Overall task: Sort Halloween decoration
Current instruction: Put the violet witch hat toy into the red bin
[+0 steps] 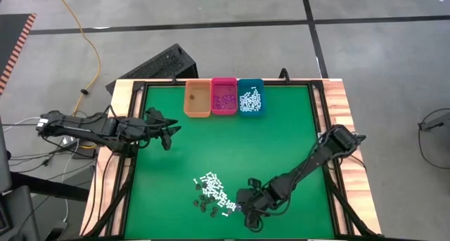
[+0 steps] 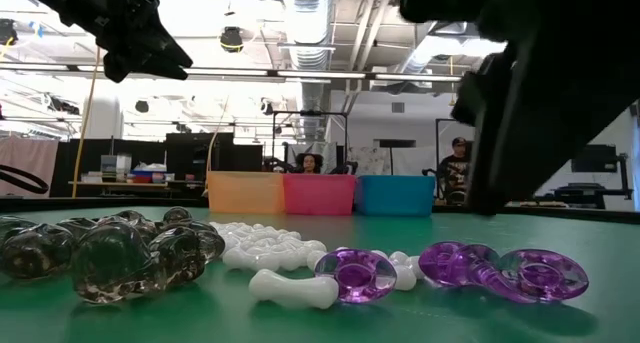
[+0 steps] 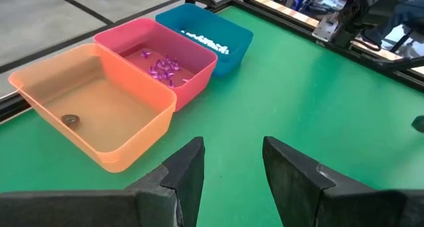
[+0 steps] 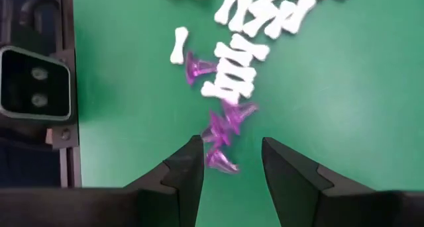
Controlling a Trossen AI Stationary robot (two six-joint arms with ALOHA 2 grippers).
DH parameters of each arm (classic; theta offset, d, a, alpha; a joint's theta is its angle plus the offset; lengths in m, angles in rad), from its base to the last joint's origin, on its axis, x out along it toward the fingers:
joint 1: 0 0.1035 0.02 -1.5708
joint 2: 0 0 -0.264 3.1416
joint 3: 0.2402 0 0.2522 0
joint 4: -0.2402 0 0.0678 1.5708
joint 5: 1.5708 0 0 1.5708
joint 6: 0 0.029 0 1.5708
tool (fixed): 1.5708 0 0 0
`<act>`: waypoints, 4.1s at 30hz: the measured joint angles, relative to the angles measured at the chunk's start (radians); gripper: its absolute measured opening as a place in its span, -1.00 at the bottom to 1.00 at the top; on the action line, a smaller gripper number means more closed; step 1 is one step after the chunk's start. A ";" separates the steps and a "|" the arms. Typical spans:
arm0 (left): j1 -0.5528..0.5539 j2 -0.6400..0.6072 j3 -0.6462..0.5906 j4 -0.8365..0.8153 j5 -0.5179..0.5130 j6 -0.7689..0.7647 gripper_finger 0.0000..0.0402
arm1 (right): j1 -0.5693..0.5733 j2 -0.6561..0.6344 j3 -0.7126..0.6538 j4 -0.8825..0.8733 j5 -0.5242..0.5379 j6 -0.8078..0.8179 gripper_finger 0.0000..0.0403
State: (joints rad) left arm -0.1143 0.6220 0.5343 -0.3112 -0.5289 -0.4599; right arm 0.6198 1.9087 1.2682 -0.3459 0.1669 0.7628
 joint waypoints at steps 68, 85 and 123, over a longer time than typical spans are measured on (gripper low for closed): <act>0.000 0.000 -0.001 -0.097 -0.004 -0.006 -0.28 | -0.215 -0.105 -0.009 -0.297 -0.059 -0.402 0.08; 0.000 0.000 -0.001 -0.095 -0.028 -0.008 -0.28 | -0.236 -0.105 -0.097 -0.193 -0.035 -0.432 -0.03; 0.000 0.000 -0.001 -0.099 -0.029 -0.008 -0.28 | -0.288 -0.041 -0.057 -0.174 -0.008 -0.517 -0.92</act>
State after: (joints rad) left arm -0.1143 0.6216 0.5331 -0.4103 -0.5575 -0.4679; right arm 0.3314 1.8676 1.2109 -0.5200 0.1589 0.2460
